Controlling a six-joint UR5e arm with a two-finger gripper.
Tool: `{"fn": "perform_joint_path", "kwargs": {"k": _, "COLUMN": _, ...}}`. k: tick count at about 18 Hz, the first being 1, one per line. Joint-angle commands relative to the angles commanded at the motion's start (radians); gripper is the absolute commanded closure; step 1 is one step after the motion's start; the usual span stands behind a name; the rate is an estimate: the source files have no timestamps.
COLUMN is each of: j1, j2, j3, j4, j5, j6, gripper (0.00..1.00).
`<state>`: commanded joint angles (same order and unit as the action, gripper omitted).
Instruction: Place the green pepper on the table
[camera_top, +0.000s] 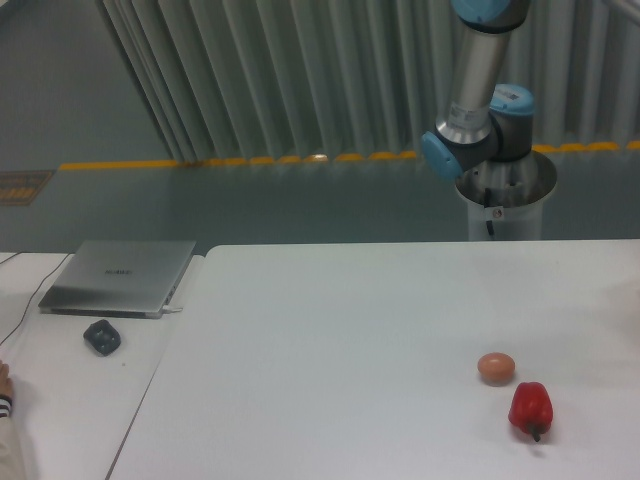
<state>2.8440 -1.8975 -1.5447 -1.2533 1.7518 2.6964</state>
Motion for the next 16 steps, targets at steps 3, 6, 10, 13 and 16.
{"fn": "perform_joint_path", "kwargs": {"k": 3, "j1": -0.003, "j2": 0.000, "j3": -0.005, "j4": 0.000, "j5": 0.000, "j6": 0.063, "gripper": 0.00}}
{"fn": "perform_joint_path", "kwargs": {"k": 6, "j1": -0.012, "j2": -0.003, "j3": -0.029, "j4": 0.000, "j5": -0.014, "j6": 0.114, "gripper": 0.00}}
{"fn": "perform_joint_path", "kwargs": {"k": 10, "j1": -0.067, "j2": -0.003, "j3": -0.072, "j4": 0.002, "j5": -0.032, "j6": 0.111, "gripper": 0.00}}
{"fn": "perform_joint_path", "kwargs": {"k": 13, "j1": -0.074, "j2": -0.002, "j3": -0.068, "j4": -0.009, "j5": -0.041, "j6": 0.118, "gripper": 0.00}}
{"fn": "perform_joint_path", "kwargs": {"k": 16, "j1": -0.028, "j2": 0.003, "j3": -0.054, "j4": -0.040, "j5": -0.040, "j6": 0.151, "gripper": 0.00}}
